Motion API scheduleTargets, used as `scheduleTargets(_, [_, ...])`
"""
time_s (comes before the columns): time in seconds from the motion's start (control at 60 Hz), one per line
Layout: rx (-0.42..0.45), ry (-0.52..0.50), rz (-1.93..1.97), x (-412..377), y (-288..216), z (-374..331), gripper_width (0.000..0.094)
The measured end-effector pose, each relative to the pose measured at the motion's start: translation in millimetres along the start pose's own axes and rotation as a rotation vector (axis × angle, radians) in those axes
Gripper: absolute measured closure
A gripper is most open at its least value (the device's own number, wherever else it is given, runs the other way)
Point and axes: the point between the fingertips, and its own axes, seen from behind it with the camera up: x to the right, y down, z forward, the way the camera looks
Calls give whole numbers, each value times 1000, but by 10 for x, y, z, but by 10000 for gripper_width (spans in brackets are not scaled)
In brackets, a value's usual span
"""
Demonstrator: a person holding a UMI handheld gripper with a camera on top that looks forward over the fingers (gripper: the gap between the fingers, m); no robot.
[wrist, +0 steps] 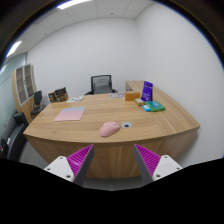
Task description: Arrange mouse
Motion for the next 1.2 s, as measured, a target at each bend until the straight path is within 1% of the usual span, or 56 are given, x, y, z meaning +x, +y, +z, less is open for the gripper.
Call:
scheduleTargets(0.117, [12, -18, -7, -369, 54, 396, 105])
scheduleTargets(0.233, [-39, -30, 18, -474, 187, 853, 100])
scheduleTargets(0.4, [-18, -60, -14, -492, 150, 1667, 106])
scheduleTargets(0.533, [-98, -125, 9, -532, 273, 2273, 106])
scheduleTargets(0.617, [-102, -142, 51, -462, 171, 2543, 103])
scheduleTargets(0.717, [-116, -132, 46, -344, 105, 2796, 104])
scheduleTargets(0.867, [-140, -165, 7, -375, 60, 3063, 105])
scheduleTargets(1.017, [-141, -205, -10, -545, -21, 3252, 103])
scheduleTargets(1.15, [-161, -225, -39, -709, -12, 3394, 103])
scheduleTargets(1.2, [-155, -229, -55, -757, -33, 3429, 101])
